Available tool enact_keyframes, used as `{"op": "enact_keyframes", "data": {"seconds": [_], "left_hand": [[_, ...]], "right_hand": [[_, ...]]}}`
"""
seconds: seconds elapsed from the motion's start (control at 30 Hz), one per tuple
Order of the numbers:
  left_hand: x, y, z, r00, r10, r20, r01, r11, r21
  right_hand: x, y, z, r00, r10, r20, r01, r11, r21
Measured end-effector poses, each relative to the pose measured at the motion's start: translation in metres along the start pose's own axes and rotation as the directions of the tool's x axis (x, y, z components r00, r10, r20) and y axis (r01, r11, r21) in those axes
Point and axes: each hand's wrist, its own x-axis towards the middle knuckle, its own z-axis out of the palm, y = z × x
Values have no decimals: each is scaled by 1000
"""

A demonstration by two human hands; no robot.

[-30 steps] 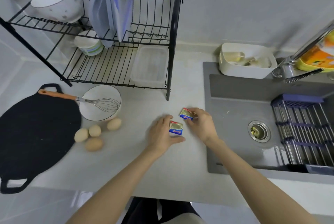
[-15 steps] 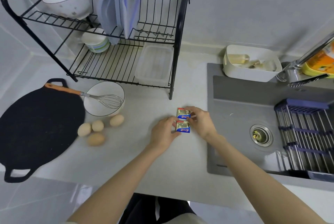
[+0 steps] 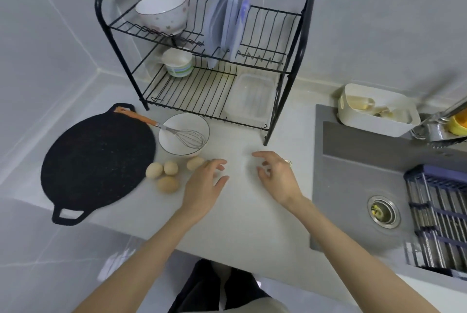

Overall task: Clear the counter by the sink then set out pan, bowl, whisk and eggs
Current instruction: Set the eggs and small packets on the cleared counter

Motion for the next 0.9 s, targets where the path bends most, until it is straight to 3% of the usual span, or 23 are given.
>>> {"op": "enact_keyframes", "data": {"seconds": [0.17, 0.37, 0.6, 0.9], "left_hand": [[-21, -46, -53, 983, -56, -173, 62, 998, 31], [-21, -96, -90, 972, -117, -203, 145, 981, 126], [7, -113, -104, 985, -164, 52, 160, 984, 72], [24, -123, -108, 959, -190, 209, 171, 980, 103]], "right_hand": [[12, -39, 45, 990, -100, 102, 100, 995, 5], [26, -69, 94, 970, -140, 197, 159, 984, -83], [37, -84, 120, 970, -38, 241, 114, 944, -311], [38, -79, 132, 979, -51, 197, 107, 952, -285]]}}
